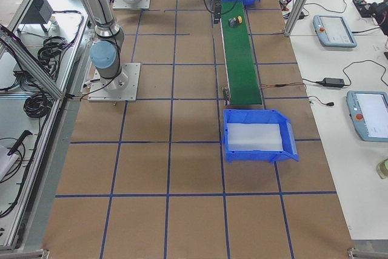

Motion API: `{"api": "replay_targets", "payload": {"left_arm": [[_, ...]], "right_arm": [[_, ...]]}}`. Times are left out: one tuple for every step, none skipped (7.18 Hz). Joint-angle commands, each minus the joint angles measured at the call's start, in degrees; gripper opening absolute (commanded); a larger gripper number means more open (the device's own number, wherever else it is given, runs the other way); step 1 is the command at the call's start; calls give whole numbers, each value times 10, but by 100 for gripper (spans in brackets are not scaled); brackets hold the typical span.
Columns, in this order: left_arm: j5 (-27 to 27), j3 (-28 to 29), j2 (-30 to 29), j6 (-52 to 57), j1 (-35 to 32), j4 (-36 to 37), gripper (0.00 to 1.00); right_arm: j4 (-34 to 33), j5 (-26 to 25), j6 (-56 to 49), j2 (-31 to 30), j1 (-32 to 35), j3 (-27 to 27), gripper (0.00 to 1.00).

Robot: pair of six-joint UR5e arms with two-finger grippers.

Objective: Transport two buttons from left to right
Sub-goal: 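Grasp the red-capped button in the bin with the left gripper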

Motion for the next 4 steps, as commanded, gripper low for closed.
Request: {"api": "replay_targets", "payload": {"left_arm": [[1, 14, 7, 0, 0, 0, 21], [3, 20, 16, 0, 0, -3, 21], [3, 22, 34, 0, 0, -12, 21], [3, 23, 56, 0, 0, -38, 21]], "right_arm": [[-5, 31, -8, 23, 21, 1, 100], [-34, 36, -15, 40, 41, 0, 100], [-53, 36, -37, 67, 51, 0, 100], [-62, 37, -43, 86, 54, -1, 100]]}}
